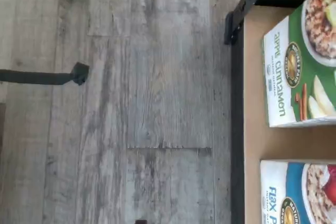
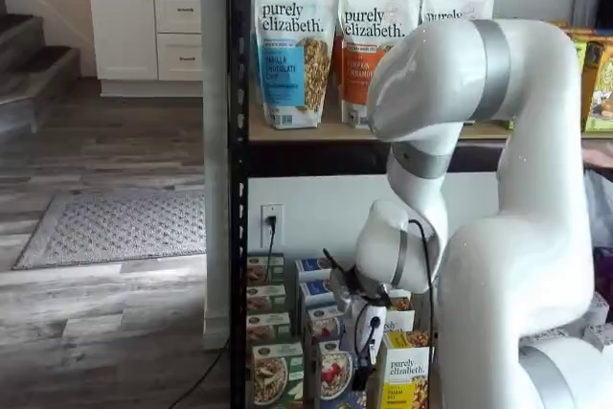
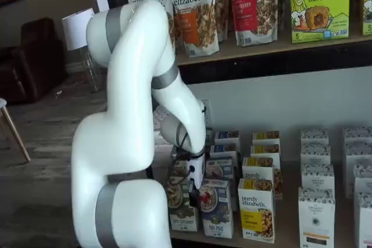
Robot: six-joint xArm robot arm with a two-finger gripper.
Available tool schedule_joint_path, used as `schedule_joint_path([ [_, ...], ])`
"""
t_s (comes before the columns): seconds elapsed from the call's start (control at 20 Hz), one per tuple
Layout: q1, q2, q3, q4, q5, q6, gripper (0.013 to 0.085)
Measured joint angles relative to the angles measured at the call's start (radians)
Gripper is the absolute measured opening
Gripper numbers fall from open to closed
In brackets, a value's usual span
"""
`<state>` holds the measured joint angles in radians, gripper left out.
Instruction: Pick up the blue and white box that is on the bottom shelf, the second box from the left
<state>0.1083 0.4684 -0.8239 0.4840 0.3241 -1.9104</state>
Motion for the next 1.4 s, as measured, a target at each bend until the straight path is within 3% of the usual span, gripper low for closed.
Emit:
schedule_joint_path([
  [0.35,-0.021,0.059,-0.086,0.029,0.042,-0.042,0.085],
  [0.7,-0.024,0.109,-0.12,-0.014,0.015,-0.01,0.085],
  [1.0,-0.025,0.161,-0.181,0.037,0.029,-0.056,0.085],
  [1.4,-0.034,0.239,-0.303,0.035,0.063,-0.053,0.085],
])
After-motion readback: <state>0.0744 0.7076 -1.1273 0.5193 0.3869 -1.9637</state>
